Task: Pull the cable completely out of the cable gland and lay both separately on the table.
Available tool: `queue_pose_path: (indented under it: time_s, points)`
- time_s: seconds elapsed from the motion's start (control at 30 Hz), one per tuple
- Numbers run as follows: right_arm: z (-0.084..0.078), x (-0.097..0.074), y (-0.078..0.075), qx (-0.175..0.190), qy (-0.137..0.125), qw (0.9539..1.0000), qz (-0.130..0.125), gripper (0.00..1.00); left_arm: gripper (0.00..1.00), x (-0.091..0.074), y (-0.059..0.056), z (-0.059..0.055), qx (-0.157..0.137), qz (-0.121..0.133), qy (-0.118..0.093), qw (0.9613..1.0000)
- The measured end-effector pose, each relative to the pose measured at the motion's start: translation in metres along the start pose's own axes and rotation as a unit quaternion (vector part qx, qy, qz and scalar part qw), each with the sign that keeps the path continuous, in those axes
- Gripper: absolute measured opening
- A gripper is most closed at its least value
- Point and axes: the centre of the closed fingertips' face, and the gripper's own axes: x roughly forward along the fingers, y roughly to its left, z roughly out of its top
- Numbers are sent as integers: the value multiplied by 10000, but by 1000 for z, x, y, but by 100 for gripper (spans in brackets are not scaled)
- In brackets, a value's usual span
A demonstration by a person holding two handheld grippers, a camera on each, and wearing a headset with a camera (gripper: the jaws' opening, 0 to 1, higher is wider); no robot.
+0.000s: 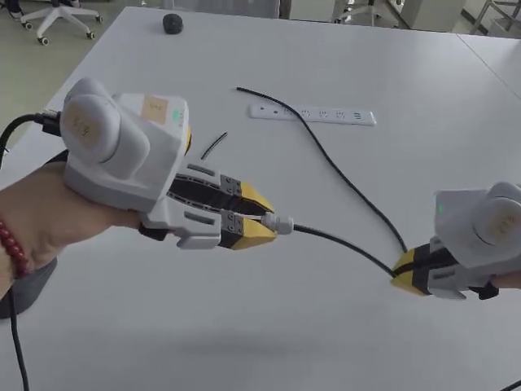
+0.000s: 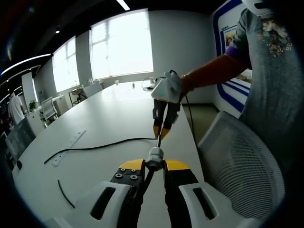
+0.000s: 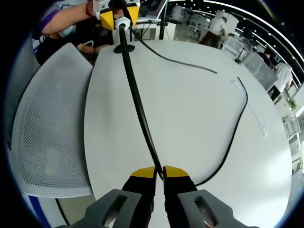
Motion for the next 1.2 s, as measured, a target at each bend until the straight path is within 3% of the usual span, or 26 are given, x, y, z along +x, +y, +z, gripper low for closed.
queue_pose_path:
  time_s: [0.13, 0.2, 0.3, 0.4, 0.47, 0.7, 1.0, 1.2]
  points:
    - [0, -1, 2, 68, -79, 9999, 12, 3, 16, 1, 0, 2, -22, 25, -26, 10000]
    - [3, -1, 4, 191, -191, 9996, 56, 9, 16, 3, 0, 1, -36, 40, 7, 10000]
    - [12, -3, 7, 300, -379, 9988, 71, 25, 16, 5, -1, -1, -56, 47, 38, 10000]
    - [25, -6, 12, 242, -503, 9984, 68, 28, 16, 8, -2, -5, -70, 67, 129, 9999]
    - [39, -9, 15, 153, -727, 9972, 26, 30, 16, 9, -2, -6, -62, 70, 125, 9999]
    - [78, -22, 31, -81, -1082, 9941, 73, 28, 16, 11, 3, -17, -26, 221, 351, 9991]
    - [137, -42, 44, -537, -1649, 9848, 8, 23, 16, 17, 0, -21, 57, 192, 476, 9987]
    - [155, -41, 48, -796, -1672, 9827, -15, 18, 16, 17, -2, -19, 132, 169, 501, 9985]
